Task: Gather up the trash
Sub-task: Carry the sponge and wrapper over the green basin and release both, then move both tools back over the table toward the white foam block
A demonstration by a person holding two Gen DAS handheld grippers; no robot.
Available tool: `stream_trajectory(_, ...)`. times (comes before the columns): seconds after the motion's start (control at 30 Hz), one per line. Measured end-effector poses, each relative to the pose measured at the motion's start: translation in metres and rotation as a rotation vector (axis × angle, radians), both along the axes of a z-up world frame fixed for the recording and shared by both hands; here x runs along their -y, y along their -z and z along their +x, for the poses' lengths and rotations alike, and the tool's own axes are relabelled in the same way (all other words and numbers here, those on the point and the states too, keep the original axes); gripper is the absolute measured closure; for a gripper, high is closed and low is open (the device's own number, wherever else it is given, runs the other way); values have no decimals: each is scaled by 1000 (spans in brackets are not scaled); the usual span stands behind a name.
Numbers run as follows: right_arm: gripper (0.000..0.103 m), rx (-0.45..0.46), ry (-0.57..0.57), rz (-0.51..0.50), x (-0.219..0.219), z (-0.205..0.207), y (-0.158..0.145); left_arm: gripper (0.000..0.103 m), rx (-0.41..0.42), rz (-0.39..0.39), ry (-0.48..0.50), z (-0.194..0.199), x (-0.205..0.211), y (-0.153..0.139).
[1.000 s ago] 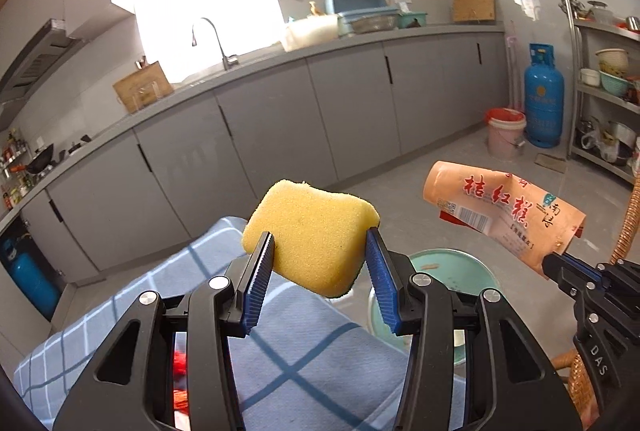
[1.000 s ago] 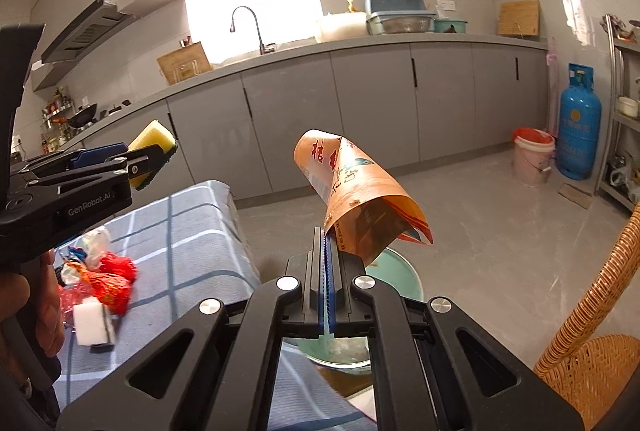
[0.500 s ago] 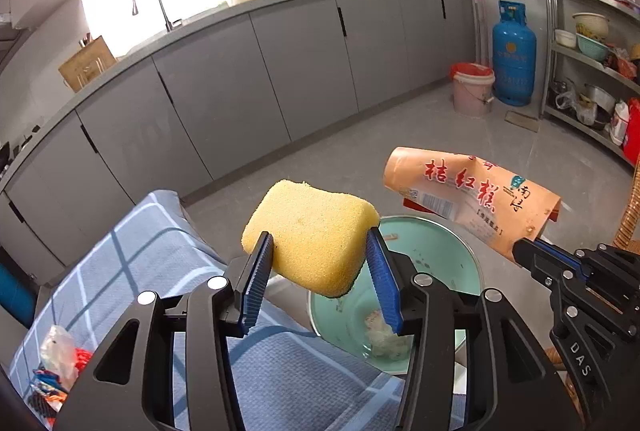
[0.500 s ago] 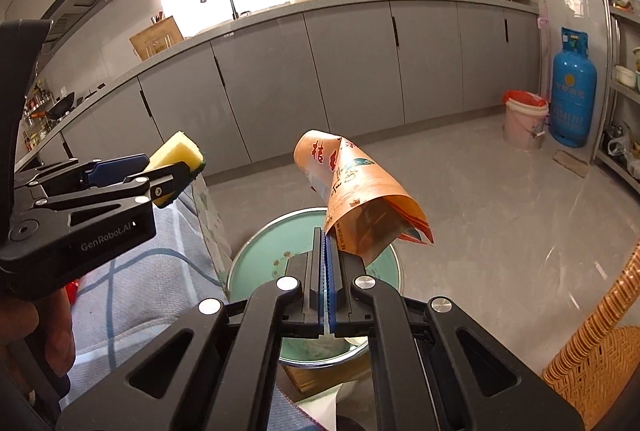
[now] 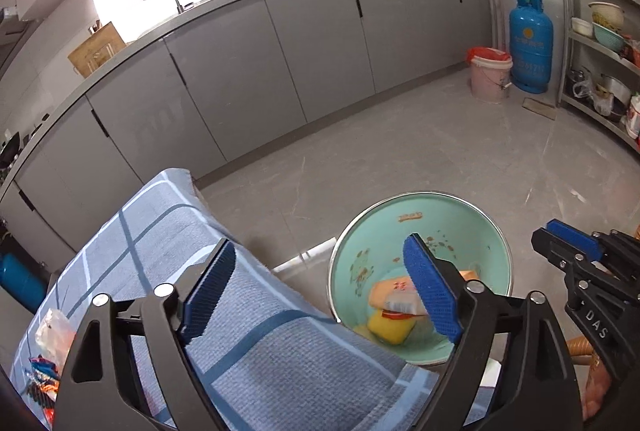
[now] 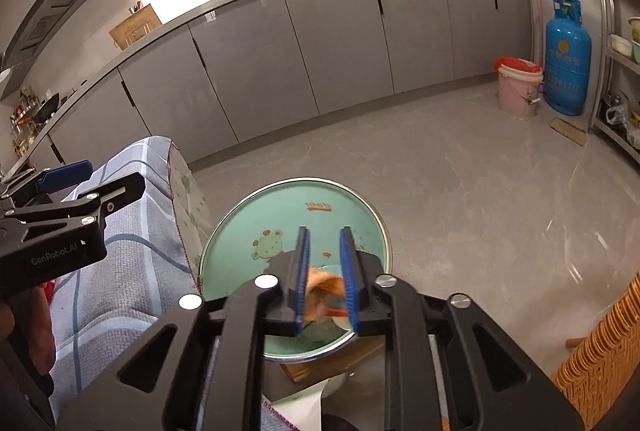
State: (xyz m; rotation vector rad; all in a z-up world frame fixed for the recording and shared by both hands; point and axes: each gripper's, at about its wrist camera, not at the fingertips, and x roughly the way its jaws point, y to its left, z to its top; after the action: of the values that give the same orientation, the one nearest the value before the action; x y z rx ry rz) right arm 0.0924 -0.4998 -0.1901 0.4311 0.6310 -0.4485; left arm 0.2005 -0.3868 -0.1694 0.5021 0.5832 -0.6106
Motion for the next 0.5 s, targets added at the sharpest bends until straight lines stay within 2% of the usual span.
stream_trajectory(0.07, 60, 10, 1, 4, -6, -4, -3, 14, 1, -2, -12, -2, -6, -3)
stream_trajectory(0.17, 56, 15, -5, 13, -14, -7, -8, 11, 15, -7, -27, -9, -20, -10)
stream_trajectory(0.5, 45, 35, -84, -1, -59, -1, -32, 11, 41, -31, -96, -21, -76, -32)
